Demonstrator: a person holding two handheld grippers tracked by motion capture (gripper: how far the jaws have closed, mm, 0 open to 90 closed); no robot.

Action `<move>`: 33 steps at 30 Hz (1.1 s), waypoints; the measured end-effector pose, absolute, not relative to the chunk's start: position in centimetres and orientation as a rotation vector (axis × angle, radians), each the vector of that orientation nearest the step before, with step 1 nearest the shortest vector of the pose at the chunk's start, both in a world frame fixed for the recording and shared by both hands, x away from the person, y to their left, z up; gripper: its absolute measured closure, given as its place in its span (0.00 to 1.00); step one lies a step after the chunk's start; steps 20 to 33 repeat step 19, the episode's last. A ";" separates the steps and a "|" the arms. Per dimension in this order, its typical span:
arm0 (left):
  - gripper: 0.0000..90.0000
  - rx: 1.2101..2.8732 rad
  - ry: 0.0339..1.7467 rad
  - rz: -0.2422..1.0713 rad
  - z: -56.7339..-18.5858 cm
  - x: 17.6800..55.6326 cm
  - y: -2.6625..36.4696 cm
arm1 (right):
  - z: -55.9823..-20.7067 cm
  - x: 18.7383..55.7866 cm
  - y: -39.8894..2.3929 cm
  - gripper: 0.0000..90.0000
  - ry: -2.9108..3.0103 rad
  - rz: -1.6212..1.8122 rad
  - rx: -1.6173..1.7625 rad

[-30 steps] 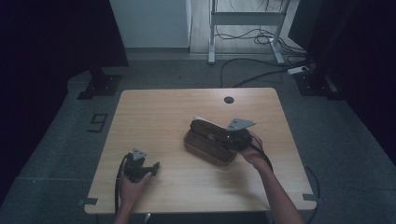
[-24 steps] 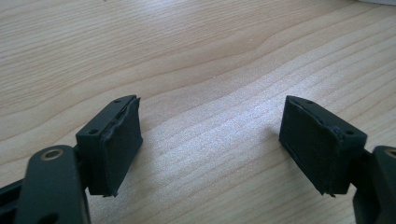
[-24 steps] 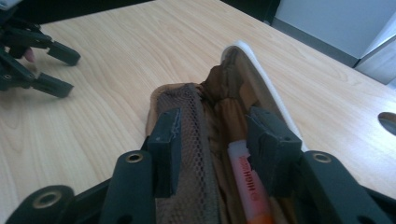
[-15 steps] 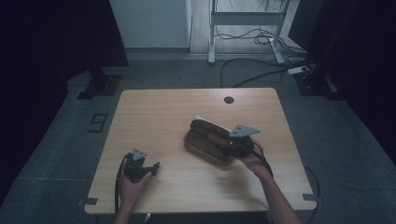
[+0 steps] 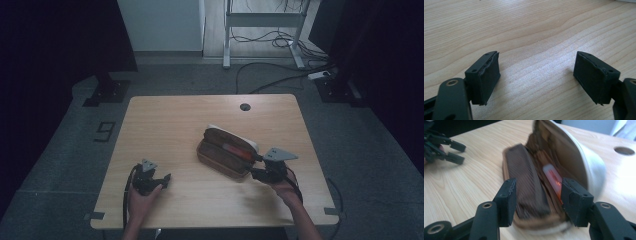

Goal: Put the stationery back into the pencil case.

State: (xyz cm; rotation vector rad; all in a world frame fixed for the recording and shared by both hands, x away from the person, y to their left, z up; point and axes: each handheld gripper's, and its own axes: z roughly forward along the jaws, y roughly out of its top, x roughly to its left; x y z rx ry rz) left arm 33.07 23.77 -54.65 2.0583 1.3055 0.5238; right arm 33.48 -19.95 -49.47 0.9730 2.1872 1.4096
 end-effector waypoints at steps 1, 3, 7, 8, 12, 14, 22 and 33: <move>0.23 2.058 1.306 0.524 -54.6 33.1 23.8 | -49.8 33.3 -20.4 0.50 2.181 1.409 0.989; 0.23 2.058 1.306 0.524 -54.7 33.1 23.8 | -50.5 33.0 -21.2 0.50 2.174 1.402 1.023; 0.23 2.058 1.306 0.524 -54.6 33.1 23.8 | -51.6 32.7 -22.7 0.49 2.161 1.380 1.076; 0.23 2.058 1.306 0.524 -54.6 33.1 23.8 | -51.9 32.6 -23.0 0.49 2.160 1.370 1.083; 0.23 2.058 1.306 0.524 -54.6 33.1 23.8 | -52.9 32.4 -23.9 0.48 2.145 1.355 1.123; 0.23 2.058 1.306 0.524 -54.6 33.1 23.8 | -53.2 32.4 -24.2 0.48 2.151 1.326 1.129; 0.23 2.058 1.306 0.524 -54.6 33.1 23.8 | -53.5 32.4 -24.5 0.46 2.145 1.313 1.141; 0.23 2.058 1.306 0.524 -54.6 33.1 23.8 | -53.5 32.4 -24.5 0.46 2.145 1.313 1.141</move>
